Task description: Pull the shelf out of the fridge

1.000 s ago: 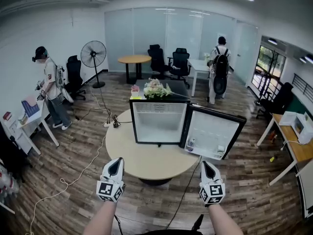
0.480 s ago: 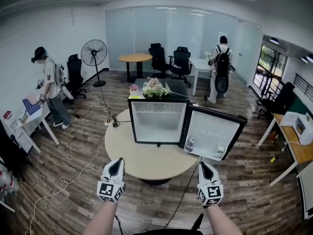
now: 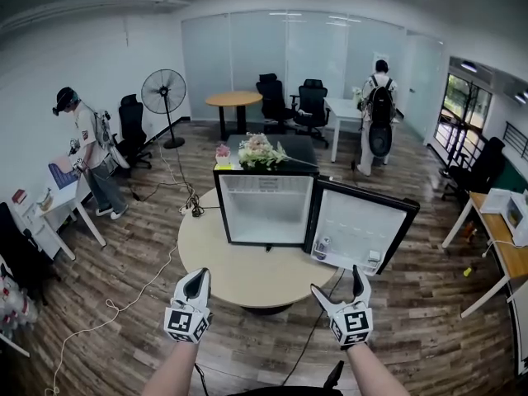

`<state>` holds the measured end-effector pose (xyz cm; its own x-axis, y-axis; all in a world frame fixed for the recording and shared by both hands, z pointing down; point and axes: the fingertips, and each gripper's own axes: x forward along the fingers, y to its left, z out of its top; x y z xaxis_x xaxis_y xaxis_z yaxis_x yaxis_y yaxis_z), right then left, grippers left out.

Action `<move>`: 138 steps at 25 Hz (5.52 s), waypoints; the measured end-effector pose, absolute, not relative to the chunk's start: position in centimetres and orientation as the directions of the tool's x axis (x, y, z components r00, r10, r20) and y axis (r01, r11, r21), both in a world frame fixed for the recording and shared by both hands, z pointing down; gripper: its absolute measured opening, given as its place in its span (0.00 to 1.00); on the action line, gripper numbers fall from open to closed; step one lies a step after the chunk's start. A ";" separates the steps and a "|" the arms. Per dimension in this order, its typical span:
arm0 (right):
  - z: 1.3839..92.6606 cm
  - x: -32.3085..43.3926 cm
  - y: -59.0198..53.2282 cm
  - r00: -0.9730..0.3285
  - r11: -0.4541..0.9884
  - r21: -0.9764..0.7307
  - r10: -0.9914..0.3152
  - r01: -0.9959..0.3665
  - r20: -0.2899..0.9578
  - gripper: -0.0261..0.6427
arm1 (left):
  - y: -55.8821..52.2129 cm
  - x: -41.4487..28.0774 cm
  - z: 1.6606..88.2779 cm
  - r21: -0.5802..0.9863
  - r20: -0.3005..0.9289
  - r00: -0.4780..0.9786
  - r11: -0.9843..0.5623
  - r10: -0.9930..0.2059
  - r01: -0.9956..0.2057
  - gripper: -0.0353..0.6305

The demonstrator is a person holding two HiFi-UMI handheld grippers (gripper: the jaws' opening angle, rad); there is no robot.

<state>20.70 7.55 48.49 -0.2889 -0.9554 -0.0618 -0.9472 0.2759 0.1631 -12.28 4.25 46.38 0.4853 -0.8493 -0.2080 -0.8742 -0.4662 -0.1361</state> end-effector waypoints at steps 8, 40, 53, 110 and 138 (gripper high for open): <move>48.7 22.5 6.3 -0.318 0.303 0.157 -0.945 -0.940 -0.081 0.83 | 4.2 -10.3 46.0 -0.159 -0.220 0.454 -0.428 -0.863 -0.890 0.05; 48.5 16.9 -13.8 -0.298 0.287 0.202 -0.954 -0.936 -0.026 0.83 | -18.5 -10.0 45.8 -0.140 -0.237 0.549 -0.531 -0.802 -0.836 0.05; 48.1 15.0 -21.8 -0.227 0.220 0.221 -0.974 -0.950 -0.006 0.83 | -28.0 -10.5 46.4 -0.125 -0.240 0.622 -0.612 -0.745 -0.781 0.05; 56.1 13.7 -38.6 -0.410 0.244 -0.746 -0.911 -0.619 0.042 0.64 | -36.0 -8.1 49.7 -0.129 -0.165 0.594 -0.580 -0.788 -0.805 0.05; 60.9 13.3 -43.7 -0.398 0.017 -0.986 -0.916 -0.164 0.050 0.40 | -36.0 -9.3 50.0 -0.142 -0.152 0.585 -0.568 -0.797 -0.811 0.05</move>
